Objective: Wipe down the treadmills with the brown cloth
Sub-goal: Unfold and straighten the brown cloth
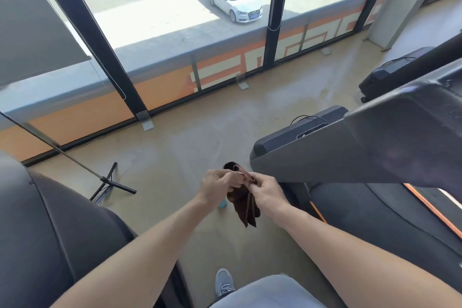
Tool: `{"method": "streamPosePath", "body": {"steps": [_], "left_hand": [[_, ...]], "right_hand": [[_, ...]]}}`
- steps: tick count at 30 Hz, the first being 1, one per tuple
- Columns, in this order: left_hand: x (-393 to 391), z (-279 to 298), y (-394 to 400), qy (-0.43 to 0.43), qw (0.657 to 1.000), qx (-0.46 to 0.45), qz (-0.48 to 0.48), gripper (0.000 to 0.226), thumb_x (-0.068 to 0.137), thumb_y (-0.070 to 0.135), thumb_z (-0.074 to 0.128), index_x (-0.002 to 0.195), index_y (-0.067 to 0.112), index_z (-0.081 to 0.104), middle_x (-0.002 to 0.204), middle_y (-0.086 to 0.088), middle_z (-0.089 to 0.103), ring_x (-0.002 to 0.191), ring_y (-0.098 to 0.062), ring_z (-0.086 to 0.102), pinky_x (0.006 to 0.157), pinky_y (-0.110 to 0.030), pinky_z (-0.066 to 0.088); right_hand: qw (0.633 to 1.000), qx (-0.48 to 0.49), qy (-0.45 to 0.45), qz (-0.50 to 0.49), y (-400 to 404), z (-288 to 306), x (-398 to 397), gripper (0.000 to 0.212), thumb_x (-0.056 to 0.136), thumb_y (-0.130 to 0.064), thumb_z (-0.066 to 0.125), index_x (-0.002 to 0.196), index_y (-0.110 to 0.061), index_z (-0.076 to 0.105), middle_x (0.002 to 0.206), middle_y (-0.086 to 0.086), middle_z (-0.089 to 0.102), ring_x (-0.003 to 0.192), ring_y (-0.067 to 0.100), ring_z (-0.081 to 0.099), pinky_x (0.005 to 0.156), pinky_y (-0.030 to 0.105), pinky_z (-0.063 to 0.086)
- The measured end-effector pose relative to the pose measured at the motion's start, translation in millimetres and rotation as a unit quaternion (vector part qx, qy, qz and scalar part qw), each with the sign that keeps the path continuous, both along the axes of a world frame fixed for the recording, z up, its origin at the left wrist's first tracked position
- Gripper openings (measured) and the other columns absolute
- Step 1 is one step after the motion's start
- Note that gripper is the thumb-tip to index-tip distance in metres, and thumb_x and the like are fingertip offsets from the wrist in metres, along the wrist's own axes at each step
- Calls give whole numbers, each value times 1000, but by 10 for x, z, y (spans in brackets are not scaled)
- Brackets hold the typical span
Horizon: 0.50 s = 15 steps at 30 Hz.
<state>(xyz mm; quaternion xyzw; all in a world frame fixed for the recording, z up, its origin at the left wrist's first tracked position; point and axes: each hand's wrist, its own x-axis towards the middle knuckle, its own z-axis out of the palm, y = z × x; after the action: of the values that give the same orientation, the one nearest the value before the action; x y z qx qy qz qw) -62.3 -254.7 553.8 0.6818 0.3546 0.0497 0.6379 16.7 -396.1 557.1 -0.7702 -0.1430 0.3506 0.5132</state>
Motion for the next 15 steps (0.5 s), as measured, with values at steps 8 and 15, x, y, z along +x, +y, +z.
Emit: {"method": "streamPosePath", "body": {"steps": [8,15], "left_hand": [[234,-190,211,61,990,41,-116,32,82,15,62,112,25,69,119,-4,72,112,-23,67,100,-37,54],[576,-280,-263,148,909,138,-365,26,80,12,65,102,20,74,89,3,74,84,-19,69,72,-28,56]], "right_hand": [[998,-50,-41,-25,-350,24,20,20,104,-21,54,104,-27,73,99,-4,75,90,11,67,56,12,49],[994,-79,-57,-48,-789,-87,-111,24,97,-33,51,107,-38,73,100,-15,75,102,7,67,94,36,54]]}}
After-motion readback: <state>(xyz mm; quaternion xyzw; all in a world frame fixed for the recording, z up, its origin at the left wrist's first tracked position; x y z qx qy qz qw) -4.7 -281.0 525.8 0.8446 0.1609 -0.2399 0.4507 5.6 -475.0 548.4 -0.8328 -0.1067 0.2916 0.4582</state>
